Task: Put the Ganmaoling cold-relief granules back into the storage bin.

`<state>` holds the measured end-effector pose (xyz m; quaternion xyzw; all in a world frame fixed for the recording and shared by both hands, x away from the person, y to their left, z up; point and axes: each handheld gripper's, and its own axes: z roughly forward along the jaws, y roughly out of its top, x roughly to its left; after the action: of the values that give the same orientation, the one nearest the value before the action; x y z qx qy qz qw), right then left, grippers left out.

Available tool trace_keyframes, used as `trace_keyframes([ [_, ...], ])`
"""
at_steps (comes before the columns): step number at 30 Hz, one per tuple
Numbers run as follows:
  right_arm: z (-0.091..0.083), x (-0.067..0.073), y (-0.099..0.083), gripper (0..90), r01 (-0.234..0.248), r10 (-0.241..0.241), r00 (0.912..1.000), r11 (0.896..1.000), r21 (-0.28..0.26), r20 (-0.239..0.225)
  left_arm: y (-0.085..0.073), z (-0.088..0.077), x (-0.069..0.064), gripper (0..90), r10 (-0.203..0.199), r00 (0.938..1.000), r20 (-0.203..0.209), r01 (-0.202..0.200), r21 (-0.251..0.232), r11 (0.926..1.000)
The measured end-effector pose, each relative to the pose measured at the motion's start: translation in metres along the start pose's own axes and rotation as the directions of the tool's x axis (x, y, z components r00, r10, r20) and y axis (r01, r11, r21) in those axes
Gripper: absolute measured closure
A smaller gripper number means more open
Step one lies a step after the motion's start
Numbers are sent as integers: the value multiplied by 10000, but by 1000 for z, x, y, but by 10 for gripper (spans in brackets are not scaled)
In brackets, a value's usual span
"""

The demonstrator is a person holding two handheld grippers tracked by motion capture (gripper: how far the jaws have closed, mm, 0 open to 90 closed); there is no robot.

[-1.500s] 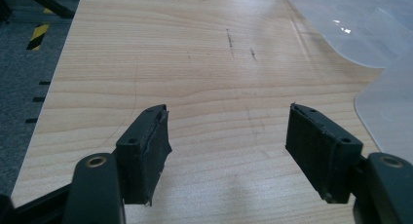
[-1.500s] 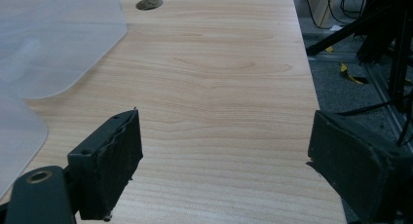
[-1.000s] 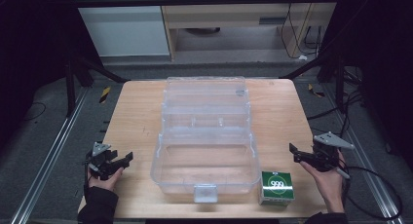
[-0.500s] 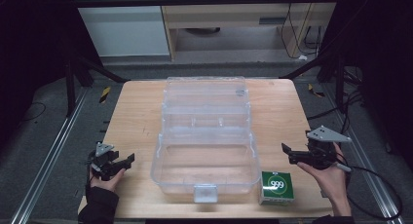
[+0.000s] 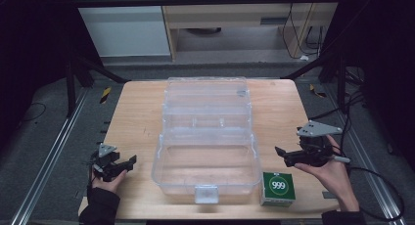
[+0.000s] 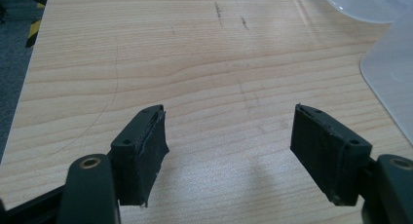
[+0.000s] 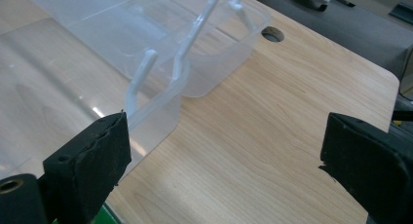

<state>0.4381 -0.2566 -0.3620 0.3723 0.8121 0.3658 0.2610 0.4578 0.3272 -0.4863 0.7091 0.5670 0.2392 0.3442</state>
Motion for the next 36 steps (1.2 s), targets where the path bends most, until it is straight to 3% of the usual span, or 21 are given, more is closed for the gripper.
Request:
trace_keyframes([
  [11,-6,8,13,35,1188,-1124,9908,9892,864,-759,-1,2,-2,258,328,9995,31,-328,173,9993],
  [17,-8,12,18,33,1795,-1660,9799,9755,1270,-1106,-1,2,-2,250,368,9993,24,-368,219,9991],
  [25,-9,22,20,29,2897,-2549,9490,9371,1948,-1853,-1,1,-2,244,390,9992,-23,-389,205,9990],
  [32,-5,31,17,29,3514,-2942,9244,9042,2428,-2427,-1,0,-2,238,386,9992,-82,-385,186,9991],
  [35,-3,35,16,28,3799,-3060,9089,8878,2597,-2834,-1,0,-2,236,397,9992,-93,-395,185,9990],
  [36,-2,38,14,25,3973,-3105,8993,8744,2786,-3082,-1,0,-2,234,393,9992,-88,-391,183,9991],
])
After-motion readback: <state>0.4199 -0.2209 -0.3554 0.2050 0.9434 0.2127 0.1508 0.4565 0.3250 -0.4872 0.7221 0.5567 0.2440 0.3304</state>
